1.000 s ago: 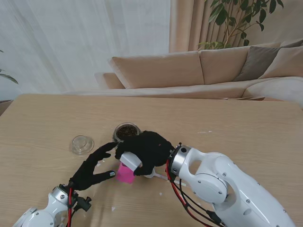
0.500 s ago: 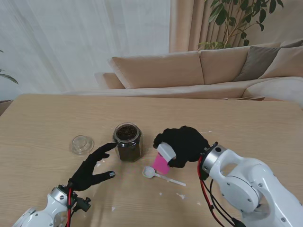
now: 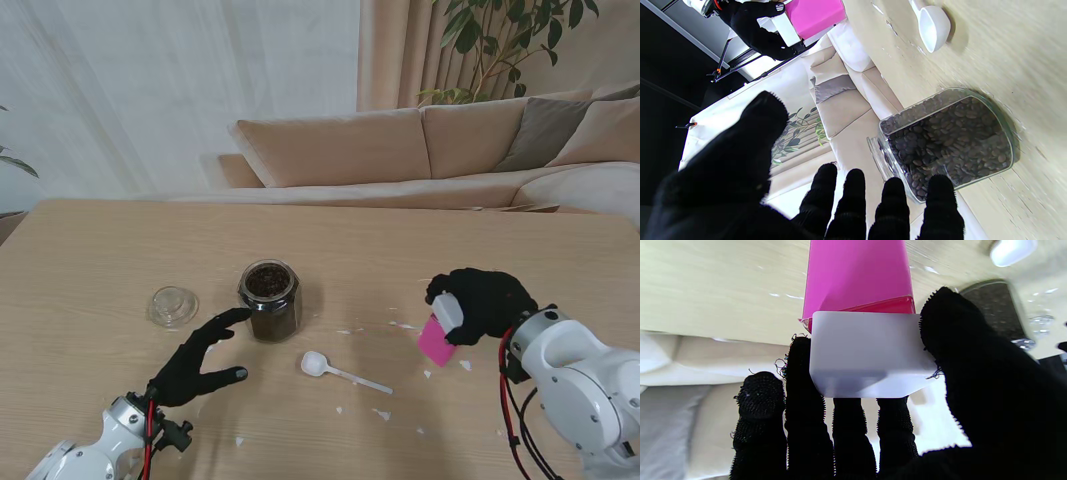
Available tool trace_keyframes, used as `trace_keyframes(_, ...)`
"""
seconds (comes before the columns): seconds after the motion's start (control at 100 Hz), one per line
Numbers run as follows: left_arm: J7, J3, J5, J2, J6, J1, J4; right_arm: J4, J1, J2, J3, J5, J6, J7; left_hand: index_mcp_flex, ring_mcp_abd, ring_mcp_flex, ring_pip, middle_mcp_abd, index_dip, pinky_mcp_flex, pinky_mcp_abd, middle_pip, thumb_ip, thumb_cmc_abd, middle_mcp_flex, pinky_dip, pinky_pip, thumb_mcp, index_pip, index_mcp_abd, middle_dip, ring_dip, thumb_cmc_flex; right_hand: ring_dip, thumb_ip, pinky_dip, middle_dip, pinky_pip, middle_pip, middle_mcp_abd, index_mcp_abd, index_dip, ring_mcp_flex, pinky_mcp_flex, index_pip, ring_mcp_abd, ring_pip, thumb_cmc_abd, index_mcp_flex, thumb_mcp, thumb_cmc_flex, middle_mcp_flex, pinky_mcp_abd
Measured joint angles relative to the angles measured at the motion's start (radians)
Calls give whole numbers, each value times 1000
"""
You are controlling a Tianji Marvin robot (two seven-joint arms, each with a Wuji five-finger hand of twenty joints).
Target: Portion coffee beans from the glass jar into the coffee jar
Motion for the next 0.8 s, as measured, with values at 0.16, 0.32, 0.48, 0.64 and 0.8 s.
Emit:
trace_keyframes(0.16,0,9,8,0,11,-3,0,44,-17,1,38,9,44,12,0,0,0,0,0,0,0,0,0,0,0,0,0,0,0,0,0,0,0,0,0,0,0,0,0,0,0,0,0,0,0,0,0,0,0,0,0,0,0,0)
trace_keyframes(0.32,0,11,10,0,15,-4,0,102,-21,2,49,14,91,12,0,0,0,0,0,0,0,0,0,0,0,0,0,-1,-5,0,0,0,0,1,0,0,0,1,0,0,0,0,0,0,-1,0,0,0,0,0,0,0,0,0)
trace_keyframes(0.48,-1,13,12,0,17,-5,-1,145,-25,2,44,-3,112,-19,0,0,0,0,0,0,0,0,0,0,0,0,0,-3,-11,0,0,0,0,12,0,0,0,1,0,0,0,1,0,0,-2,0,0,0,0,0,0,0,0,0)
trace_keyframes(0.64,0,14,13,0,19,-5,-2,162,-25,1,31,-16,133,-35,0,0,0,-1,0,0,0,0,0,0,0,0,0,-3,-11,0,0,0,0,12,0,0,0,1,0,2,0,5,0,0,-28,0,0,-3,0,0,0,0,-3,-14)
trace_keyframes(0.8,1,14,13,0,19,-5,-2,168,-24,1,21,-35,144,-44,0,0,0,-1,0,0,0,0,0,0,0,0,0,-3,-11,0,0,0,0,12,-14,23,2,2,0,31,0,23,53,-57,-60,-25,0,-21,22,-17,3,-3,-45,-25)
